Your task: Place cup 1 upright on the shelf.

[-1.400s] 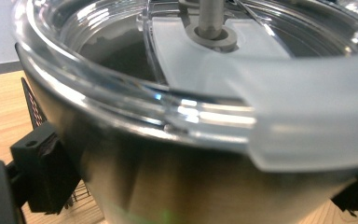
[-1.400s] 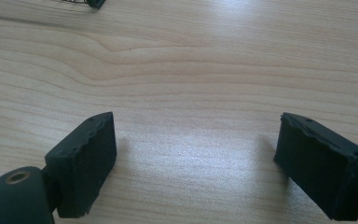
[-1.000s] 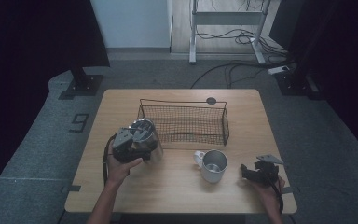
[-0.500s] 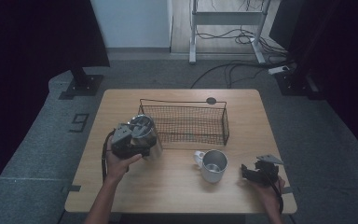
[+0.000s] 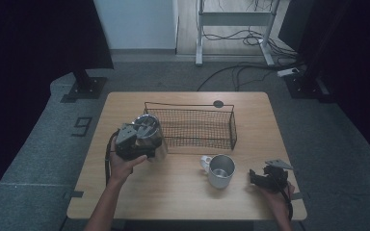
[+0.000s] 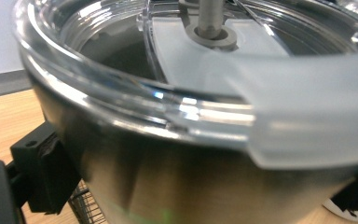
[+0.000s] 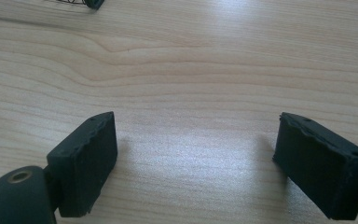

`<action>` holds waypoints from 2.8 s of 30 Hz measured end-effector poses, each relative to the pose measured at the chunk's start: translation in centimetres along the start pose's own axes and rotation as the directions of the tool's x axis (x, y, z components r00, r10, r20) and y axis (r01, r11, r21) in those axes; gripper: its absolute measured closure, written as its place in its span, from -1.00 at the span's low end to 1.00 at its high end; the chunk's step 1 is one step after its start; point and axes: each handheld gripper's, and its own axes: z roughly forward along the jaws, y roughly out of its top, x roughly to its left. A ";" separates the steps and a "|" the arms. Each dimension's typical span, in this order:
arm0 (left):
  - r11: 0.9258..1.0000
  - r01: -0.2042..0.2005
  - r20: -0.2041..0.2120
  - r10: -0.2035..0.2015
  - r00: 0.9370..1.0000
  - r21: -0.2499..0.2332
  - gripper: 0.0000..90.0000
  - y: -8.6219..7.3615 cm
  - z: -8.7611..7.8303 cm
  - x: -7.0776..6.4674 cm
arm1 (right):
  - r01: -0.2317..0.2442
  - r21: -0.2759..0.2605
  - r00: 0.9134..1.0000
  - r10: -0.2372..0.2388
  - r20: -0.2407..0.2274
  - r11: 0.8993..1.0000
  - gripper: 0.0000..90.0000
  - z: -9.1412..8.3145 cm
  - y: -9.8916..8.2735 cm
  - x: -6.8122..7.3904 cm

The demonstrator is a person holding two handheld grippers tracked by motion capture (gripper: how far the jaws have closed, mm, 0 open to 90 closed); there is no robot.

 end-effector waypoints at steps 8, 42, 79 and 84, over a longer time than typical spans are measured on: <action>1.000 0.002 -0.013 -0.002 1.000 -0.005 -0.91 0.5 0.1 0.2 | 0.000 0.000 1.000 0.000 0.002 1.000 -0.72 0.0 0.0 0.0; 1.000 -0.006 0.013 0.006 1.000 -0.017 -0.91 3.1 1.3 0.3 | -0.001 0.000 1.000 0.001 0.001 1.000 -0.71 0.0 0.0 0.0; 1.000 0.002 -0.005 -0.002 1.000 -0.003 -0.91 5.5 3.1 1.3 | 0.002 0.000 1.000 -0.002 0.001 1.000 -0.70 0.0 0.0 0.0; 1.000 0.002 -0.010 -0.002 1.000 0.005 -0.91 5.6 3.5 1.5 | 0.003 0.002 1.000 -0.003 0.000 1.000 -0.70 0.0 0.0 0.0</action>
